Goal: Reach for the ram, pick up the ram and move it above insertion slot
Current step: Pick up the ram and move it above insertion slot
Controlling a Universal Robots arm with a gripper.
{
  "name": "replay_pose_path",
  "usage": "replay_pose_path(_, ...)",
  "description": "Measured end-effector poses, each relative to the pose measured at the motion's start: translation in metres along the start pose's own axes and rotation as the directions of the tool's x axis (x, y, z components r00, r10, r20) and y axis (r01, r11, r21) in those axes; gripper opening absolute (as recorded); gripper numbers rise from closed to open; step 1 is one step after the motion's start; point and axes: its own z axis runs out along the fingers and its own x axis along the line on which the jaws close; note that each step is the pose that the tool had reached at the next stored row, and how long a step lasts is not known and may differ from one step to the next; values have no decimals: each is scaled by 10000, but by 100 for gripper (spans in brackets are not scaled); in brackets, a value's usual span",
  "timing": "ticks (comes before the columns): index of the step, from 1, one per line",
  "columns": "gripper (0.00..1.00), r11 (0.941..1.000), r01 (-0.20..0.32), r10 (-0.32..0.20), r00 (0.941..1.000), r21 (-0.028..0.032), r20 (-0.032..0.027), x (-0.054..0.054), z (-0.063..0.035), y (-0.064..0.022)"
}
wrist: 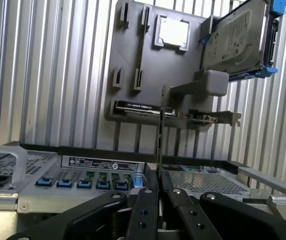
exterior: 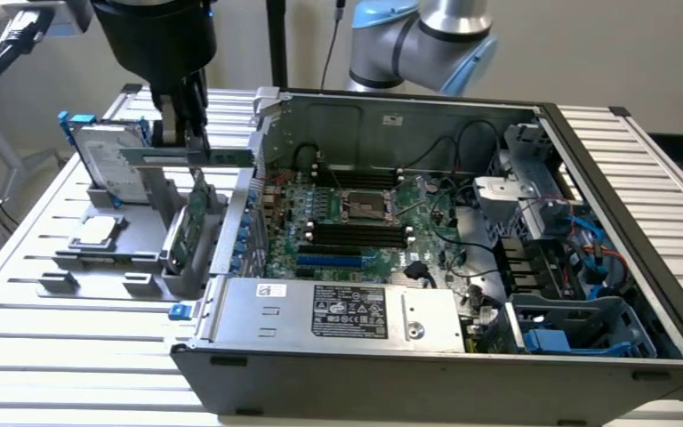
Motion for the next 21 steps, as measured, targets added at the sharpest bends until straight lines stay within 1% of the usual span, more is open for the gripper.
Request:
replay_pose_path(12, 14, 10000, 1, -1, 10000, 0, 5, -39, -129, -504)
replay_pose_path(18, 14, 10000, 2, -2, 10000, 0, 5, -41, -136, -777)
replay_pose_path(21, 14, 10000, -1, 1, 10000, -2, -19, -97, -106, -906)
